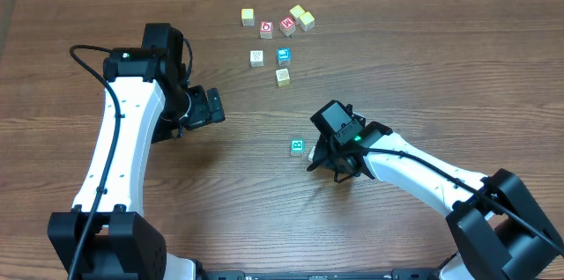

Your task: Flip 4 blocks

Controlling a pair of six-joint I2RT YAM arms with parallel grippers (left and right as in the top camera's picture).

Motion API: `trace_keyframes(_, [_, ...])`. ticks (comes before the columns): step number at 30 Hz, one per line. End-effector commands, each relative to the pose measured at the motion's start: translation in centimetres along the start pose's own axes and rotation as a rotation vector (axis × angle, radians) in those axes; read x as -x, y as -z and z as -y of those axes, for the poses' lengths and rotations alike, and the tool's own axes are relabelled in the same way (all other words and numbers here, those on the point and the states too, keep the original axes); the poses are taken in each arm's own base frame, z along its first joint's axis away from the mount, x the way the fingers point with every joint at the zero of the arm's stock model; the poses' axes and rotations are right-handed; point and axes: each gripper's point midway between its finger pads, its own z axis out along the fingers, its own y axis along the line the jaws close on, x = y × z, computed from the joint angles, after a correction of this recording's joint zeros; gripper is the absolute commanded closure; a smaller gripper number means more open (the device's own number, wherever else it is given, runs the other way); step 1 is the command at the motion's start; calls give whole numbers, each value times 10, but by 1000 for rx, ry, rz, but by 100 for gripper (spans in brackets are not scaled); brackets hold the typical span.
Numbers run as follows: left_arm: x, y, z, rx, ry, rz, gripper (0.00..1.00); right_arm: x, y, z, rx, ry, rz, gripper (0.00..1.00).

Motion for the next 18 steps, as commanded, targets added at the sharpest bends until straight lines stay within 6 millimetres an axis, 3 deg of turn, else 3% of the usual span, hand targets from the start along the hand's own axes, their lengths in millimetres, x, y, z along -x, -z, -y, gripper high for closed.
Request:
trace_keyframes(1, [5, 8, 1, -1, 14, 32, 0, -8, 0, 4, -15, -1, -27, 96])
trace_keyframes(10, [5, 8, 1, -1, 14, 32, 0, -9, -6, -7, 8, 21, -5, 96])
trace_keyframes(18, [5, 8, 1, -1, 14, 32, 0, 11, -10, -15, 22, 24, 97, 96])
